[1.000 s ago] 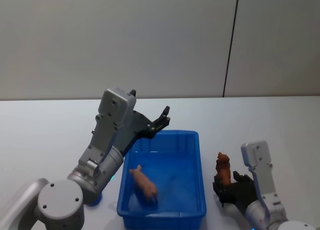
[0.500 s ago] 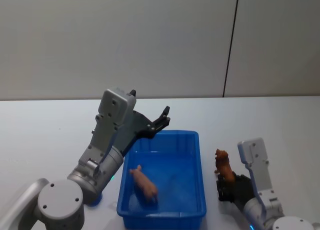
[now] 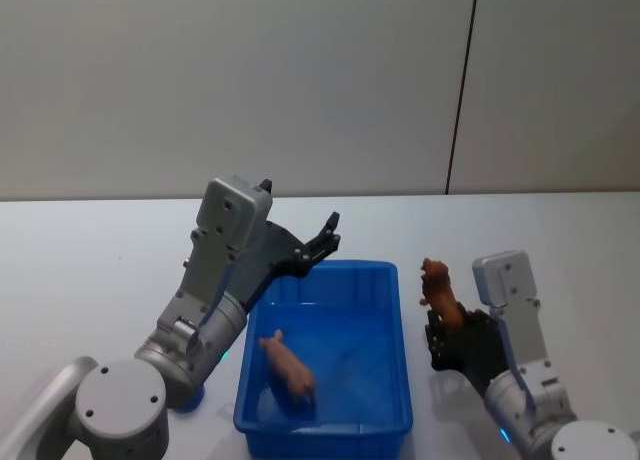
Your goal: Pick up the two dolls from the table and place them into the box.
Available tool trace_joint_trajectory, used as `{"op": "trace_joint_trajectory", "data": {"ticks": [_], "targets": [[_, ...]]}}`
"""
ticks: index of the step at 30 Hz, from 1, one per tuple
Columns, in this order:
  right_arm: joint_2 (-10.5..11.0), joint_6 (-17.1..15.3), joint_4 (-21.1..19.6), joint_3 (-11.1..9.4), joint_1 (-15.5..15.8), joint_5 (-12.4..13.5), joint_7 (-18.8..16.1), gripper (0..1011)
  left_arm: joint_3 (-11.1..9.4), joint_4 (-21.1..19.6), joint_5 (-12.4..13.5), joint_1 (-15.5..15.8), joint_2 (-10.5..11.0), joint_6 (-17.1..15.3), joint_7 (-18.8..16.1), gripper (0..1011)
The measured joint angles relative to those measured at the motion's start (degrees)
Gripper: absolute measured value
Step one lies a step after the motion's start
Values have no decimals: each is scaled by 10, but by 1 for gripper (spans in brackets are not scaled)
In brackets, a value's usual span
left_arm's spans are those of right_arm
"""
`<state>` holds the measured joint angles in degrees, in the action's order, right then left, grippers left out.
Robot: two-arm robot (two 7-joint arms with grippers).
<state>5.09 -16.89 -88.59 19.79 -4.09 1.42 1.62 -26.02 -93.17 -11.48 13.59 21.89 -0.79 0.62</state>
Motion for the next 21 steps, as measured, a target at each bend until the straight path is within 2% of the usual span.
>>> {"op": "trace_joint_trajectory", "data": {"ticks": [13,15,16,21], "targets": [[5,42,-9,0,-14,-16,-81,304,0,0,0,0,0,0,0,1001],[5,48,-6,0,-21,-17,-107,304,0,0,0,0,0,0,0,1001],[5,48,-6,0,-21,-17,-107,304,0,0,0,0,0,0,0,1001],[2,57,7,1,-35,-19,-153,304,0,0,0,0,0,0,0,1001]]}}
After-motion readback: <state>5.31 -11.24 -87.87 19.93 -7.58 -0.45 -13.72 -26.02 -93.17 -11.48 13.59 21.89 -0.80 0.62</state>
